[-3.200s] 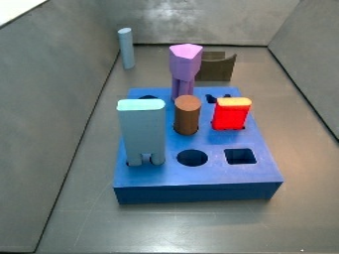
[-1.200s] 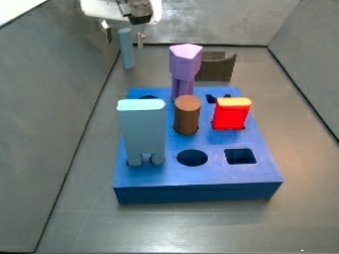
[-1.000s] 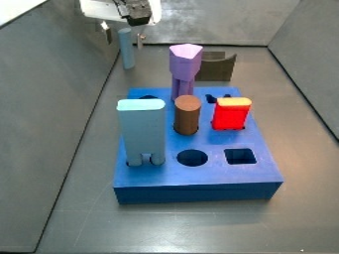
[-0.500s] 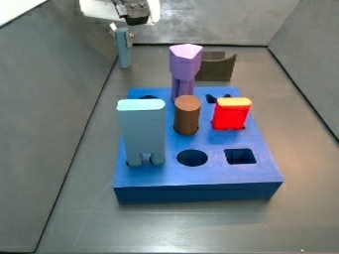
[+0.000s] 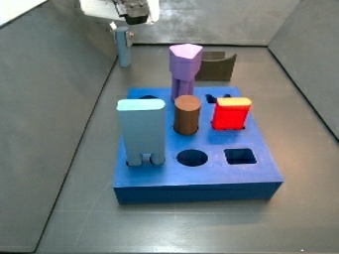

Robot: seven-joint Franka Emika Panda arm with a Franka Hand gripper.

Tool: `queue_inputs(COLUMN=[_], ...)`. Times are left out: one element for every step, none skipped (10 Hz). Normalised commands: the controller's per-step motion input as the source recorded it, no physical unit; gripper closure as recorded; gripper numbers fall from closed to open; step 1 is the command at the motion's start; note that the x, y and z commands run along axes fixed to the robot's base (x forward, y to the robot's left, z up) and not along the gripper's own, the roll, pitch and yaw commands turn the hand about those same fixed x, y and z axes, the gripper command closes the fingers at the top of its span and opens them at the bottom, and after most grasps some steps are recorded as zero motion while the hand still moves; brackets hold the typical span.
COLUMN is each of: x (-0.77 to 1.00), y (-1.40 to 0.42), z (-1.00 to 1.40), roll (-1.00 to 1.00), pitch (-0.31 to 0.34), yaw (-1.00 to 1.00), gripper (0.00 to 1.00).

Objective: Pick up the oval object. Move up. Move to above the board. Insert the oval object.
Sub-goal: Pick up the oval object, then move up, then move to above the board.

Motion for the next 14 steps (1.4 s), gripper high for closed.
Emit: queue_inputs(x=[0.00,0.00,-0.03,-0.04,-0.05,-0.05,-0.04,-0.04,-0.06,-0.06,-0.07,-0.06,-0.06,-0.05], y=[0.00,0.00,-0.04,-0.03,-0.01,0.00,0.00,0.00,-0.13,-0.13,-0.12,-0.11,-0.10,-0.09], z=[0.00,0.83,0.79,0.65,0.59,0.44,0.33,0.19,1.00,1.00,1.00,1.00,1.00,1.00], roll=[0.00,0.00,0.00,0.03,0.04,0.07,0.09,0.11,-0.42,-0.42,-0.39,-0.35,-0.28,-0.23], pitch=[0.000,0.000,0.018,0.028,0.031,0.041,0.048,0.053,-0.291,-0.284,-0.244,-0.175,-0.092,-0.050], yaw=[0.00,0.00,-0.02,-0.03,-0.04,-0.03,-0.03,-0.01,-0.23,-0.21,-0.17,-0.12,-0.07,-0.05], gripper=[1.00,1.00,1.00,1.00,1.00,1.00,1.00,1.00,1.00,1.00,1.00,1.00,1.00,1.00])
